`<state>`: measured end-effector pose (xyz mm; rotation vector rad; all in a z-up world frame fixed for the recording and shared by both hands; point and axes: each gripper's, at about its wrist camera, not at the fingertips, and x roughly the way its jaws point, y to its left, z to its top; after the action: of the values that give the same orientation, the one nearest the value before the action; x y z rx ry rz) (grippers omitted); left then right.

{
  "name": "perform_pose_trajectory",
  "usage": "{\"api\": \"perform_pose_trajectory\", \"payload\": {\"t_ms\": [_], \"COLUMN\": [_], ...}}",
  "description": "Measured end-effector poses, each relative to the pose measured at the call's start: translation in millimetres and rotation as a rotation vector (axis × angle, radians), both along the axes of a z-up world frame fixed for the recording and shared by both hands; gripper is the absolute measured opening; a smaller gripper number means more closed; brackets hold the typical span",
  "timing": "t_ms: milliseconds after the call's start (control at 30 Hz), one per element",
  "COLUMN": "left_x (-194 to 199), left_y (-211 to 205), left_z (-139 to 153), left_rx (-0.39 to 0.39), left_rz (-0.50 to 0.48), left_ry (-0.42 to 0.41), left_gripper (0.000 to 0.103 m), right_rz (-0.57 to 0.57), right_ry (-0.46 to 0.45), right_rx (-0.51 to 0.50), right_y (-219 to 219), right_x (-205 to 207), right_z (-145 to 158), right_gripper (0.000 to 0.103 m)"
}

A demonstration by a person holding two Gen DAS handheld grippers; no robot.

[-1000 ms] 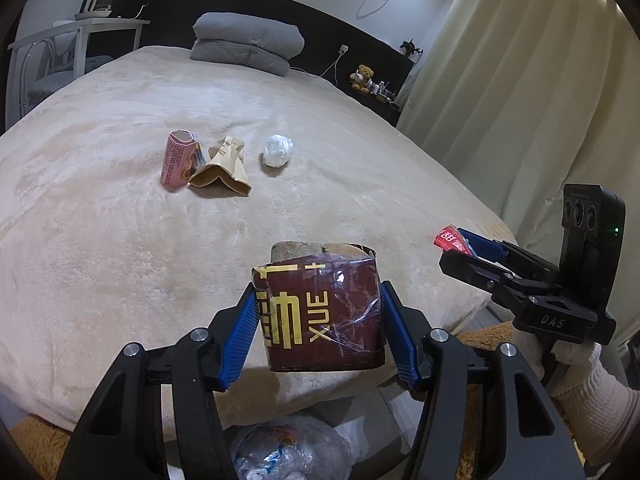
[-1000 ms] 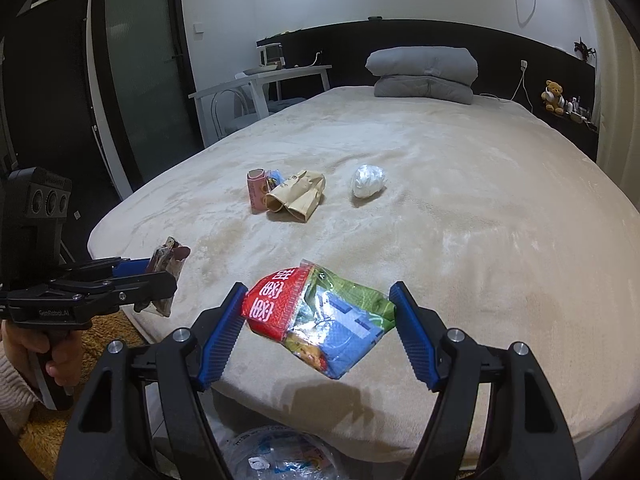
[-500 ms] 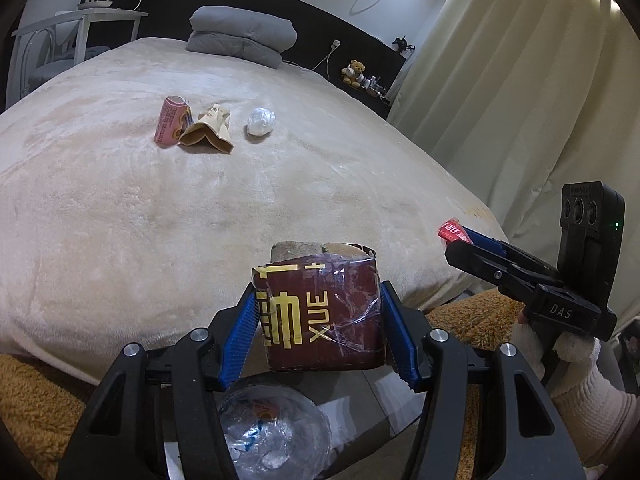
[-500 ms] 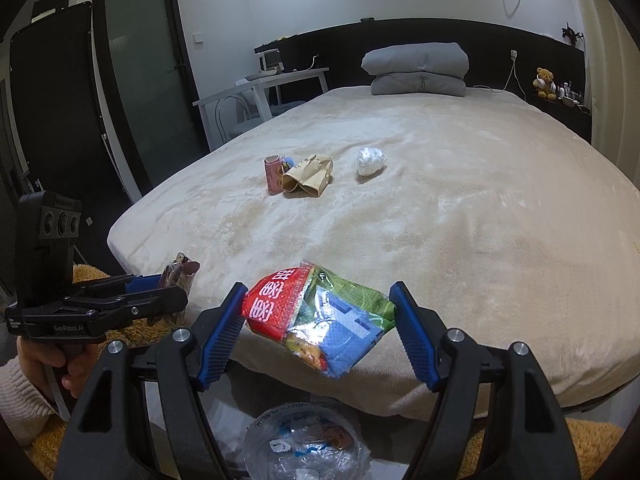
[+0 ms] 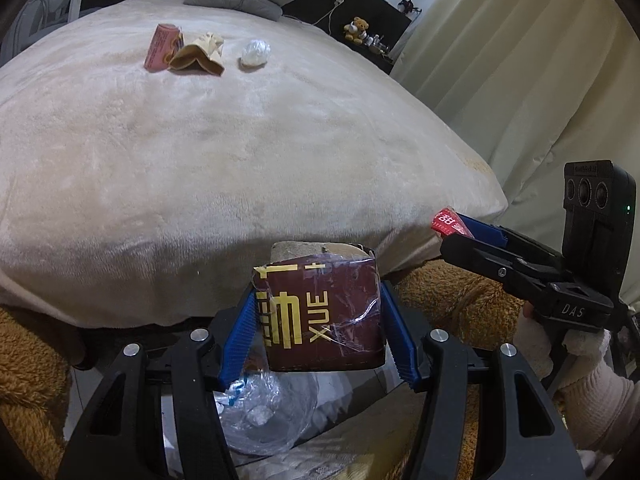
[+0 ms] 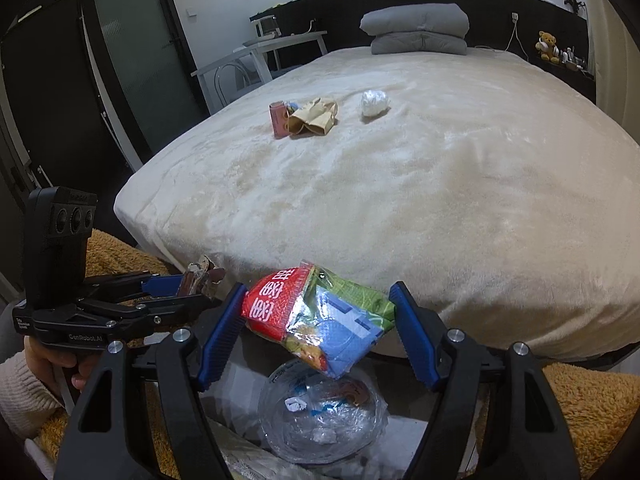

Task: Collect trash
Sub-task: 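Carry both held snack bags down over the floor trash bag, then open both tools to drop the snack bags into the trash bag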

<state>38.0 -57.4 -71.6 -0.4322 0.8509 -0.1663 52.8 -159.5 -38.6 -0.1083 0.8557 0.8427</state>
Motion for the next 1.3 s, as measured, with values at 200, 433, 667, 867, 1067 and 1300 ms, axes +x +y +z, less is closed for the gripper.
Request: {"api": "perform_pose_trajectory", "payload": {"t_ms": [200,433,667,867,1067,1300], "left_x": [10.8,23.7,27.0,28.7,27.8,27.2], "left_y": [-6.9,-11.8,-11.3,-11.0,-11.3,-14.2], "left_z": [-36.6,-72.5,-95.0,-111.0,-123.5,-127.1], "left_rx": [-0.003,-0.022,-0.053,-0.073,-0.081,-0.079], "left_rz": [-0.037,-0.066,-0.075,-0.078,-0.083,-0.082], "left_ry": [0.167,0.316,0.423,0.498,0.545,0.566], "left_gripper": [0.058,0.058,0.058,0.058,0.058,0.058], "right_rz": [0.001,0.002,0.004,0.009,0.015,0.011], "right_ry": [0.15,0.281,0.43,0.502,0.539,0.549], "right_rx": [-0.093,-0.177,-0.239,-0.301,-0.341,-0.354], "right_y": [7.5,16.9,28.2,40.5,48.9,45.8], "right_x": [10.2,20.8,28.6,29.9,30.8,30.3], "right_z": [-33.0,-64.6,-95.1,-114.3,-126.7,-129.7], "right_gripper": [0.072,0.072,0.072,0.072,0.072,0.072]}}
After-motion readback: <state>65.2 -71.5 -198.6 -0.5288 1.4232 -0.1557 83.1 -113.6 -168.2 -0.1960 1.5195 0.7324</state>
